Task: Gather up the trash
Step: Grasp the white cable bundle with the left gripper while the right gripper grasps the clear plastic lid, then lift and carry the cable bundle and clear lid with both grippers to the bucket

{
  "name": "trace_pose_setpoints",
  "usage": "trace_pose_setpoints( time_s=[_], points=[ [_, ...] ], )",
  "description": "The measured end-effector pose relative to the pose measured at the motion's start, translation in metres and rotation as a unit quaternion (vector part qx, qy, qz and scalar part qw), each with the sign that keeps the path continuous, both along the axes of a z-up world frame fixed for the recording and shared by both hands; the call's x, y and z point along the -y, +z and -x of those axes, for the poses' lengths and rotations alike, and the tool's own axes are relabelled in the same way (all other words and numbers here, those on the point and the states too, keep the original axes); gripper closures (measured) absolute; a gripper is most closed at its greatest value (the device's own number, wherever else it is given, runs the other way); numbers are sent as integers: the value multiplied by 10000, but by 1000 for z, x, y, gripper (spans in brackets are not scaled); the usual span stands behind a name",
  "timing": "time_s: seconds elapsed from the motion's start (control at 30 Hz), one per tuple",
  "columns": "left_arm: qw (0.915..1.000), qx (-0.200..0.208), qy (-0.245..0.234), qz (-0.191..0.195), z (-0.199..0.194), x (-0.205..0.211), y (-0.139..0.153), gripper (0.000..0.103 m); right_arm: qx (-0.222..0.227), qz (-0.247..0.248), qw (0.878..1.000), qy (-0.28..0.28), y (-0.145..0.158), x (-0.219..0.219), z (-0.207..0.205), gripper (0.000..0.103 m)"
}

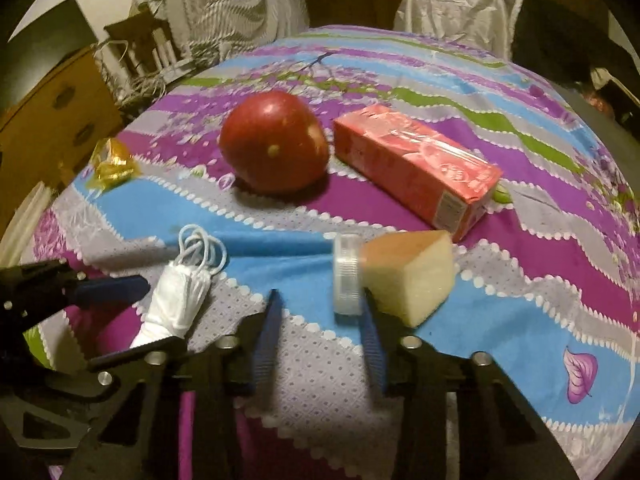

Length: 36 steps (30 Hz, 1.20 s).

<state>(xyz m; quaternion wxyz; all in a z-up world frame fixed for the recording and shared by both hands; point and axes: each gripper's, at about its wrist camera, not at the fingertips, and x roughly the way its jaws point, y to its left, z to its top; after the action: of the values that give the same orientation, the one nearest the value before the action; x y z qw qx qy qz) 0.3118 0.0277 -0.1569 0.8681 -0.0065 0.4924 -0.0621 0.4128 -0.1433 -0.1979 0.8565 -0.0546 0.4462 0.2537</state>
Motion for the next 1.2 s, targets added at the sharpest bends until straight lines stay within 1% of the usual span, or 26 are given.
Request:
trace_pose_setpoints(
  time_s=[0.03, 0.1, 0.17, 0.27, 0.33, 0.43, 0.5, 0.6, 0.67, 0.8, 0.97, 1.07, 1.2],
  points=[
    [10000, 11, 11, 12, 0, 0, 0, 52, 26, -54, 10000, -61, 2, 4, 1, 89],
    [9999, 52, 3, 113, 3, -2, 3, 60, 159, -162, 9997, -114, 8, 13, 7, 90],
    [9998, 97, -21, 157, 6, -1, 5, 74, 281, -283, 9991, -140, 16, 22, 18, 90],
    [9997, 194, -57, 101, 14, 2, 11, 76, 351, -498, 9981, -106, 27, 36, 43, 90],
    [9995, 297, -98, 109, 25, 1, 16, 76, 476, -503, 9975, -134, 32, 44, 63, 90],
    [9987, 458, -42, 213, 40, -4, 21, 76, 841, -428, 9949, -350, 38, 56, 99, 90],
    [9979, 609, -10, 217, 52, -7, 26, 76, 1043, -495, 9916, -585, 42, 65, 122, 90],
    [9950, 996, 9, 108, 78, -9, 40, 76, 1318, -597, 9856, -871, 52, 76, 147, 90],
    [9911, 1328, 50, 4, 97, -10, 56, 76, 1595, -596, 9802, -1014, 63, 78, 167, 90],
    [9826, 1848, 205, -20, 128, -10, 88, 76, 2126, -520, 9691, -1133, 89, 75, 206, 90],
    [9680, 2491, 314, -72, 165, -5, 126, 76, 2580, -458, 9584, -1127, 123, 67, 244, 90],
    [9621, 2701, 340, -138, 178, -2, 139, 76, 2740, -497, 9538, -1127, 142, 64, 262, 90],
    [9584, 2825, 371, -157, 191, -5, 149, 76, 2886, -516, 9502, -1058, 160, 57, 277, 90]
  ],
)
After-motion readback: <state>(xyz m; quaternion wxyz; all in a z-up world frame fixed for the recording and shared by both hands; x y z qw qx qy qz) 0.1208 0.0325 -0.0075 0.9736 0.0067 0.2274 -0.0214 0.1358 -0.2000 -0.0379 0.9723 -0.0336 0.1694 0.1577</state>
